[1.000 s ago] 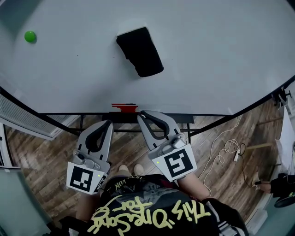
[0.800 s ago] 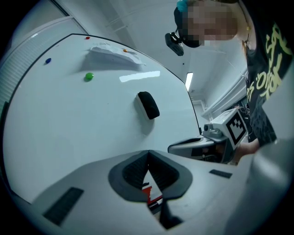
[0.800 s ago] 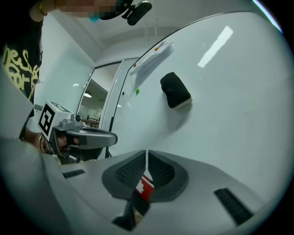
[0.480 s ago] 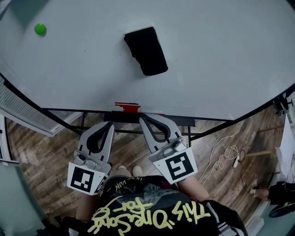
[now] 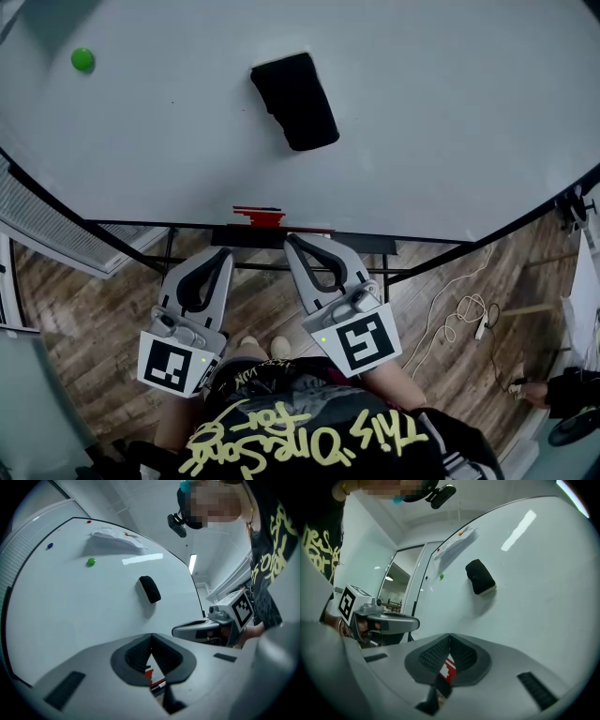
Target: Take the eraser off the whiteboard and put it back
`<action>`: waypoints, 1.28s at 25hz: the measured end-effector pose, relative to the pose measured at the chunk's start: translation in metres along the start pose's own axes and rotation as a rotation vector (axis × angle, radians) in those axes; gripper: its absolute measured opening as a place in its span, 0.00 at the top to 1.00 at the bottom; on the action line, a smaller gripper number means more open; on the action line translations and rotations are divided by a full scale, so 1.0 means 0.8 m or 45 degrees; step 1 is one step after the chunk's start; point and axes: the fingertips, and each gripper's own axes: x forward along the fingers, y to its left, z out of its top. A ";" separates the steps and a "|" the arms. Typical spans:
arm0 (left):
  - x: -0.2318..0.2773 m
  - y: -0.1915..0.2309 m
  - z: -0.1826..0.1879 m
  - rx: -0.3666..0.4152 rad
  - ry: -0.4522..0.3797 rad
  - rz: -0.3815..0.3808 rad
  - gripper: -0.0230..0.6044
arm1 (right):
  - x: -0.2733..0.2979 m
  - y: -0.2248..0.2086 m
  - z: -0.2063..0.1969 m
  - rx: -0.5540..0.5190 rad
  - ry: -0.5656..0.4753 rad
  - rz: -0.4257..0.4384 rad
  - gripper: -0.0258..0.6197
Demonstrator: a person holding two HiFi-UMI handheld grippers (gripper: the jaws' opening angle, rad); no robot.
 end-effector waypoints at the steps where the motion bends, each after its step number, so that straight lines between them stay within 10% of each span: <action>1: 0.000 -0.001 -0.001 0.008 0.000 -0.003 0.95 | -0.001 0.000 -0.001 -0.004 0.004 -0.003 0.95; 32: 0.000 -0.006 -0.001 0.007 -0.002 0.011 0.95 | -0.003 0.002 -0.006 0.004 0.011 0.007 0.95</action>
